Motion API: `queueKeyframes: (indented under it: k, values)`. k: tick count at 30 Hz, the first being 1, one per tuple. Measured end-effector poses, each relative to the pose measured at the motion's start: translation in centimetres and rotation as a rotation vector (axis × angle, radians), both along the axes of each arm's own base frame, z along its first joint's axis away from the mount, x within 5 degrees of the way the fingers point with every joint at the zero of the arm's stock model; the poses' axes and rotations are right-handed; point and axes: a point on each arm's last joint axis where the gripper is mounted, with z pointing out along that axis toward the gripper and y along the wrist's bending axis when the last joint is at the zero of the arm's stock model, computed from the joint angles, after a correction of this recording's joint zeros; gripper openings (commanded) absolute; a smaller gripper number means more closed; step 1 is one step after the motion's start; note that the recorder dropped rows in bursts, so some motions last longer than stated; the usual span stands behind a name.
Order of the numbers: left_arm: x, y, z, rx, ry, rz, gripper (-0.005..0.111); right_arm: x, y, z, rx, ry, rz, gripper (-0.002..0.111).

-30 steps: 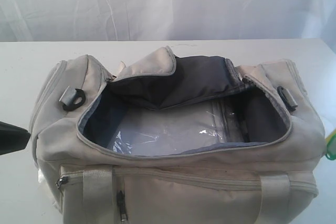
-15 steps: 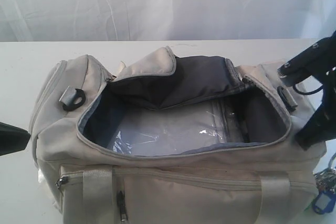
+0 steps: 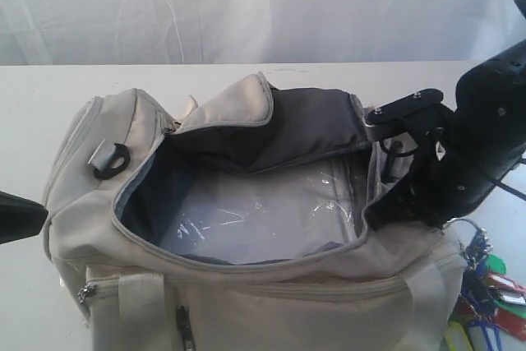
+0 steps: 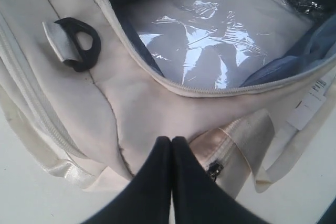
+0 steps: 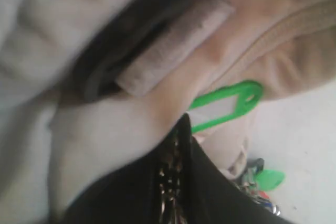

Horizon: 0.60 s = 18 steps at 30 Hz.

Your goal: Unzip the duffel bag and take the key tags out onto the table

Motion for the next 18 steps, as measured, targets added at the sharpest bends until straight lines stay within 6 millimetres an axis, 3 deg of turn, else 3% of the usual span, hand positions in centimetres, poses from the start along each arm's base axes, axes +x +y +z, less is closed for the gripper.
queueKeyframes:
  k: [12,18]
  values:
    - [0.0,0.0,0.0,0.000,0.000,0.000,0.000,3.0,2.6,-0.2,0.198,-0.023,0.033,0.000]
    - [0.0,0.0,0.0,0.000,0.000,0.000,0.000,4.3,5.4,-0.1,0.226,-0.038,0.108,0.000]
